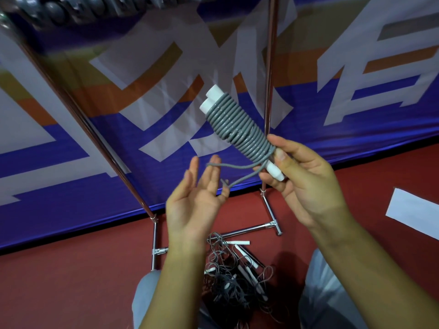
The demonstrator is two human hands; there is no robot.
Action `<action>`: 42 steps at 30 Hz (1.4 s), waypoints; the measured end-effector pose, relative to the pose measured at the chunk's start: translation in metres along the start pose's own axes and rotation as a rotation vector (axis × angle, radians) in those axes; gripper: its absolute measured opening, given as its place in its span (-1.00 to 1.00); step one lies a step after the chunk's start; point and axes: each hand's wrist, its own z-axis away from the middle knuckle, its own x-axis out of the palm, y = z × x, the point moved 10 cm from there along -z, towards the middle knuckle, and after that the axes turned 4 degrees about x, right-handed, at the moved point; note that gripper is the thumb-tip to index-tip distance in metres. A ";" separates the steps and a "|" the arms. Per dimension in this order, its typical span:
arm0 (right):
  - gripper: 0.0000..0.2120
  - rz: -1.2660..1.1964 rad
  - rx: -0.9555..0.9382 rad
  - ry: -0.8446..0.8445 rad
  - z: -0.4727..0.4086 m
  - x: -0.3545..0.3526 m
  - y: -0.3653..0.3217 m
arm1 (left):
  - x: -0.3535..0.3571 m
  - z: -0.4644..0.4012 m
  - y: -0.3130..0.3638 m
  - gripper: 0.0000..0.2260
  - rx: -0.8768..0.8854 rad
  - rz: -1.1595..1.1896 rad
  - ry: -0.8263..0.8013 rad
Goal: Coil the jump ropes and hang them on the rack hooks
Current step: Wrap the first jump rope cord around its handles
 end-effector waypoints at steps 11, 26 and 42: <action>-0.75 -0.082 0.044 -0.005 -0.001 -0.006 -0.003 | 0.008 0.034 -0.030 -0.69 -0.296 -0.002 -0.384; -0.79 0.043 0.075 -0.065 0.000 -0.005 -0.005 | -0.022 0.026 -0.044 -0.47 -0.389 -0.264 -0.239; -0.82 0.152 -0.013 0.116 -0.002 -0.027 -0.019 | -0.047 0.018 -0.045 -0.93 -0.287 -0.429 -0.010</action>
